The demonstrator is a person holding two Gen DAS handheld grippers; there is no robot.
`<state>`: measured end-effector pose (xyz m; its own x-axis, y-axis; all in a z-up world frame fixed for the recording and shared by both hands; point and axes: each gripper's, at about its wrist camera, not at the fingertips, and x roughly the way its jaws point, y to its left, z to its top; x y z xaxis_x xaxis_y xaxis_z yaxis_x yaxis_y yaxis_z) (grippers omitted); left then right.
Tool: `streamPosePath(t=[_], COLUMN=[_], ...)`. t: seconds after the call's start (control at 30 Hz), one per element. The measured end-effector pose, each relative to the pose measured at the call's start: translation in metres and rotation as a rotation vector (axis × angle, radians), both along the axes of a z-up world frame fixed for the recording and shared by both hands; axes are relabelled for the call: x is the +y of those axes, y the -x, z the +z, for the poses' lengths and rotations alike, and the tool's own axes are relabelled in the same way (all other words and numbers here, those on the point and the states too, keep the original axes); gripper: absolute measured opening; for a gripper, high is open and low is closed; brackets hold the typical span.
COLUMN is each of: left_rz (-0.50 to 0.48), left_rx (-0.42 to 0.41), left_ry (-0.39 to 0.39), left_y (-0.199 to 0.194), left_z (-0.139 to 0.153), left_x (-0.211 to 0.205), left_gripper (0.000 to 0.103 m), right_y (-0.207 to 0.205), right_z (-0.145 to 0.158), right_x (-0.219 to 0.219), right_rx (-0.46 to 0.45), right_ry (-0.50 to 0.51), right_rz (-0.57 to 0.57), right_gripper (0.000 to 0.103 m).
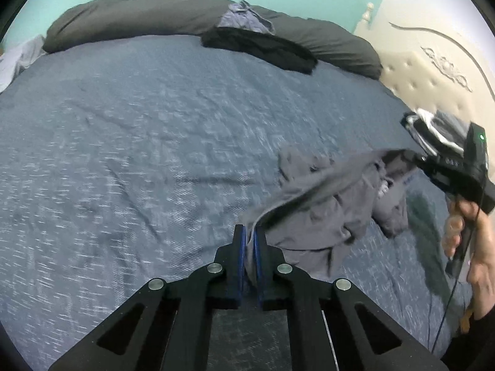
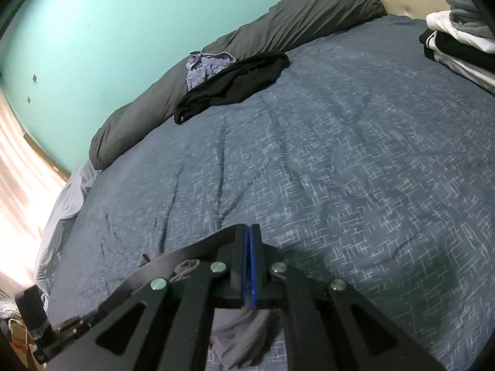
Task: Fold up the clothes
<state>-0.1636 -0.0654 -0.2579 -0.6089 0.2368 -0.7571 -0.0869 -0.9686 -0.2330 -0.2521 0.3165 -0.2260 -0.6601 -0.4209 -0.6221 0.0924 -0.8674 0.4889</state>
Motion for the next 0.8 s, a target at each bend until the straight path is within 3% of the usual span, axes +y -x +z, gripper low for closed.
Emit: streamPosePath(t=[0.1, 0.4, 0.73, 0.8], left_rz=[0.032, 0.157, 0.136, 0.129], left_rx=[0.006, 0.158, 0.105, 0.091], left_ry=[0.005, 0.032, -0.007, -0.014], left_y=[0.001, -0.008, 0.018, 0.020], left_z=[0.000, 0.030, 0.018, 0.014], left_x=[-0.008, -0.032, -0.018, -0.016], left_gripper=[0.005, 0.005, 0.007, 0.013], right_y=[0.000, -0.007, -0.006, -0.004], right_z=[0.001, 0.011, 0.007, 0.002], right_x=[-0.002, -0.016, 0.003, 0.011], right_rx=[0.000, 0.041, 0.038, 0.019], right_ry=[0.004, 0.003, 0.001, 0.018], right_rz=[0.009, 0.073, 0.007, -0.015], right_gripper=[0.001, 0.001, 0.001, 0.001])
